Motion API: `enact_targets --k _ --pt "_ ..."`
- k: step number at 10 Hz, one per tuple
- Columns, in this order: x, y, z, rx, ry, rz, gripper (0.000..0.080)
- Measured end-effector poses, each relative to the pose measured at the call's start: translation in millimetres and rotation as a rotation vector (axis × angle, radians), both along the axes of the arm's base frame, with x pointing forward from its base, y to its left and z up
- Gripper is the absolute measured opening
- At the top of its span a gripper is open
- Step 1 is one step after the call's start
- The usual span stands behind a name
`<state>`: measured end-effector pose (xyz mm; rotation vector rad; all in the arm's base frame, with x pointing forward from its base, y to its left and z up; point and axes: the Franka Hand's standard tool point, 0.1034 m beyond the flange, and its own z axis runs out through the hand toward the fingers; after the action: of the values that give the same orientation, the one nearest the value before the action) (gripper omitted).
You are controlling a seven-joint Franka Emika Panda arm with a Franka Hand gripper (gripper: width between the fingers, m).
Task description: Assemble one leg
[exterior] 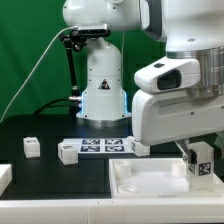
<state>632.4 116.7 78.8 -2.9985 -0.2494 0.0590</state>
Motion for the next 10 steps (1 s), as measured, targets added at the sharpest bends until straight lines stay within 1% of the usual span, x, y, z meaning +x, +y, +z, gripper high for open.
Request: enact_targets --k 2,4,5,8,10 --pt "1.7 -2.3 -1.6 -0.014 0.010 -0.284 0.0294" --pt "-0.3 -4.3 -1.3 -0.030 0.000 -0.502 0.0294" --pt "-1.3 -5.8 -1.2 -0.038 -0.001 -0.660 0.0294" --pt "-6.4 -3.5 -1.0 -0.030 -0.020 -1.103 0.0294" --pt "-7.4 -4.1 -1.0 -0.028 0.008 -1.285 0.0294"
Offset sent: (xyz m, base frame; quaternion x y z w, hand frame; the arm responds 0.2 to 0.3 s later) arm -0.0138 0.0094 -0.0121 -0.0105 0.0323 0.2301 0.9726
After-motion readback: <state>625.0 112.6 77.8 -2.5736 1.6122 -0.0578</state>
